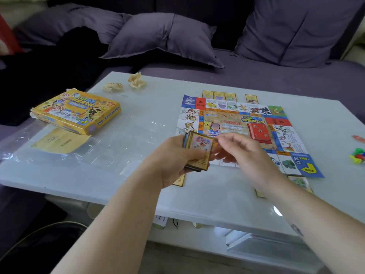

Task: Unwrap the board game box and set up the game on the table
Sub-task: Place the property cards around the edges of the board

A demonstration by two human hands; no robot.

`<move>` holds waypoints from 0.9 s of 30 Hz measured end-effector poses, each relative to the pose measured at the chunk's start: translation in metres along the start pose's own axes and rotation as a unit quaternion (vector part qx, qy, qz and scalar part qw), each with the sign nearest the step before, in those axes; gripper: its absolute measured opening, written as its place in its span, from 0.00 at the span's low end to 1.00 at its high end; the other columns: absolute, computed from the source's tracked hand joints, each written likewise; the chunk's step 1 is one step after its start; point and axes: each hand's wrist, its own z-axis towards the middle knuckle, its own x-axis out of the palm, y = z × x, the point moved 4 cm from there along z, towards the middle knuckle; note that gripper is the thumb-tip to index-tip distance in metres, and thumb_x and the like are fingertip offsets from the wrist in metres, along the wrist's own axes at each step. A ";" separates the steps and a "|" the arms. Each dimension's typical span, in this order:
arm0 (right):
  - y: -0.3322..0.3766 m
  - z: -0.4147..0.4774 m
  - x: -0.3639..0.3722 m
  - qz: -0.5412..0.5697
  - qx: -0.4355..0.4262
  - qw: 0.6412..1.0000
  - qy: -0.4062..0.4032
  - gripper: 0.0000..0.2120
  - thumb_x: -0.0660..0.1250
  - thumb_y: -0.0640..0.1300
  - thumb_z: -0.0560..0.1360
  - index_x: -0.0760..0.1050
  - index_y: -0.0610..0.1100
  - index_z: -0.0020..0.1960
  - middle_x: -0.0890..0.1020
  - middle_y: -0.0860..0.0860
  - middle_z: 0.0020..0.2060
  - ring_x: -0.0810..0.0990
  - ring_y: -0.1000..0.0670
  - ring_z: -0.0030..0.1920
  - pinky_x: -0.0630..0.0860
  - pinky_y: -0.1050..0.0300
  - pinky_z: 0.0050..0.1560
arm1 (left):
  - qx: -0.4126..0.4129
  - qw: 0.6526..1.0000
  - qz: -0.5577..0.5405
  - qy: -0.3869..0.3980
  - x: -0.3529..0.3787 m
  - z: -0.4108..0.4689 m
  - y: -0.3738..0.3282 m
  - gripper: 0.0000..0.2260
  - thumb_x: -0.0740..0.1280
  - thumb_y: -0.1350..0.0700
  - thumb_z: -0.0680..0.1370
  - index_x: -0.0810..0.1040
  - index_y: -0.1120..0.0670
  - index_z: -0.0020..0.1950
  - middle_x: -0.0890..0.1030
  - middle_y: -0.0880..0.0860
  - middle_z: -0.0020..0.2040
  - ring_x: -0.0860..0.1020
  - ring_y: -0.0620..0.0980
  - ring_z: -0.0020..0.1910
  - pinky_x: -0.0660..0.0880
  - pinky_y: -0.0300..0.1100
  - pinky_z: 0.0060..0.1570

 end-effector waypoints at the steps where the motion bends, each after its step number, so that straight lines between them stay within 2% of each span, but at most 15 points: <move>1: -0.004 0.000 -0.004 0.029 0.016 0.999 0.003 0.10 0.65 0.48 0.75 0.79 0.43 0.50 0.85 0.47 0.42 0.82 0.53 0.42 0.75 0.61 0.46 | -0.003 1.000 0.002 0.004 0.004 0.003 0.002 0.08 0.66 0.66 0.76 0.77 0.56 0.52 0.84 0.56 0.46 0.83 0.51 0.43 0.78 0.38 0.35; 4: -0.017 -0.004 -0.009 0.093 0.047 0.995 0.003 0.16 0.69 0.53 0.65 0.78 0.43 0.46 0.84 0.45 0.39 0.81 0.51 0.40 0.74 0.59 0.42 | -0.007 1.000 0.025 0.011 0.014 0.010 0.006 0.08 0.68 0.65 0.75 0.77 0.55 0.51 0.84 0.56 0.47 0.83 0.53 0.45 0.78 0.39 0.38; 6: -0.024 -0.008 -0.012 0.114 0.062 0.992 0.002 0.17 0.70 0.54 0.62 0.78 0.42 0.44 0.84 0.48 0.35 0.81 0.52 0.37 0.73 0.59 0.41 | -0.007 0.999 0.040 0.025 0.022 0.012 0.007 0.07 0.68 0.64 0.74 0.77 0.54 0.49 0.84 0.54 0.42 0.82 0.49 0.40 0.79 0.38 0.37; 8: -0.027 -0.009 -0.016 0.097 0.068 0.993 -0.003 0.14 0.71 0.51 0.65 0.77 0.41 0.43 0.83 0.51 0.32 0.81 0.54 0.35 0.74 0.59 0.40 | -0.007 0.998 0.051 0.036 0.031 0.015 0.007 0.08 0.69 0.64 0.74 0.77 0.53 0.49 0.84 0.53 0.42 0.82 0.48 0.39 0.78 0.38 0.37; 10: -0.027 -0.007 -0.023 0.040 0.059 0.997 -0.022 0.08 0.71 0.47 0.70 0.76 0.42 0.41 0.82 0.51 0.30 0.81 0.55 0.35 0.75 0.56 0.42 | -0.007 0.997 0.050 0.050 0.039 0.018 0.009 0.09 0.69 0.64 0.74 0.77 0.54 0.52 0.84 0.56 0.46 0.82 0.51 0.43 0.78 0.40 0.38; 13: -0.028 -0.003 -0.036 -0.022 0.046 0.998 -0.037 0.09 0.71 0.46 0.72 0.76 0.45 0.35 0.83 0.46 0.34 0.80 0.47 0.40 0.76 0.47 0.48 | -0.019 0.997 0.052 0.053 0.048 0.025 0.013 0.12 0.69 0.64 0.74 0.77 0.55 0.55 0.84 0.56 0.48 0.82 0.51 0.45 0.77 0.38 0.37; 15: -0.029 0.000 -0.042 -0.039 0.051 0.998 -0.027 0.10 0.71 0.47 0.72 0.77 0.48 0.33 0.83 0.47 0.34 0.80 0.49 0.40 0.76 0.45 0.50 | -0.028 0.997 0.054 0.045 0.051 0.028 0.014 0.11 0.70 0.63 0.73 0.77 0.54 0.54 0.84 0.55 0.45 0.82 0.49 0.41 0.77 0.38 0.37; 19: -0.026 0.008 -0.054 -0.054 0.054 0.997 -0.016 0.08 0.69 0.47 0.74 0.81 0.46 0.38 0.83 0.49 0.36 0.78 0.52 0.39 0.75 0.49 0.50 | -0.039 0.999 -0.022 0.030 0.054 0.032 0.009 0.04 0.65 0.61 0.77 0.78 0.56 0.51 0.84 0.53 0.40 0.81 0.46 0.35 0.79 0.39 0.35; 21: -0.021 0.015 -0.066 -0.041 0.040 0.997 -0.052 0.07 0.68 0.47 0.75 0.82 0.45 0.43 0.84 0.50 0.38 0.80 0.52 0.39 0.75 0.55 0.47 | -0.011 0.997 -0.079 0.010 0.051 0.035 -0.001 0.07 0.62 0.60 0.79 0.77 0.57 0.54 0.83 0.52 0.39 0.81 0.45 0.33 0.79 0.37 0.32; 24: -0.015 0.021 -0.092 0.035 0.036 0.989 -0.142 0.06 0.66 0.44 0.76 0.80 0.44 0.46 0.84 0.51 0.38 0.81 0.55 0.38 0.76 0.63 0.38 | 0.050 0.989 -0.136 -0.044 0.037 0.036 -0.018 0.06 0.61 0.61 0.79 0.76 0.56 0.53 0.85 0.53 0.41 0.83 0.47 0.38 0.81 0.39 0.39; 27: -0.015 0.020 -0.106 0.066 0.037 0.982 -0.172 0.04 0.65 0.41 0.77 0.79 0.45 0.46 0.84 0.50 0.39 0.81 0.60 0.34 0.73 0.69 0.30 | 0.067 0.978 -0.177 -0.092 0.018 0.036 -0.024 0.05 0.60 0.62 0.79 0.76 0.58 0.52 0.85 0.54 0.40 0.84 0.49 0.39 0.81 0.41 0.38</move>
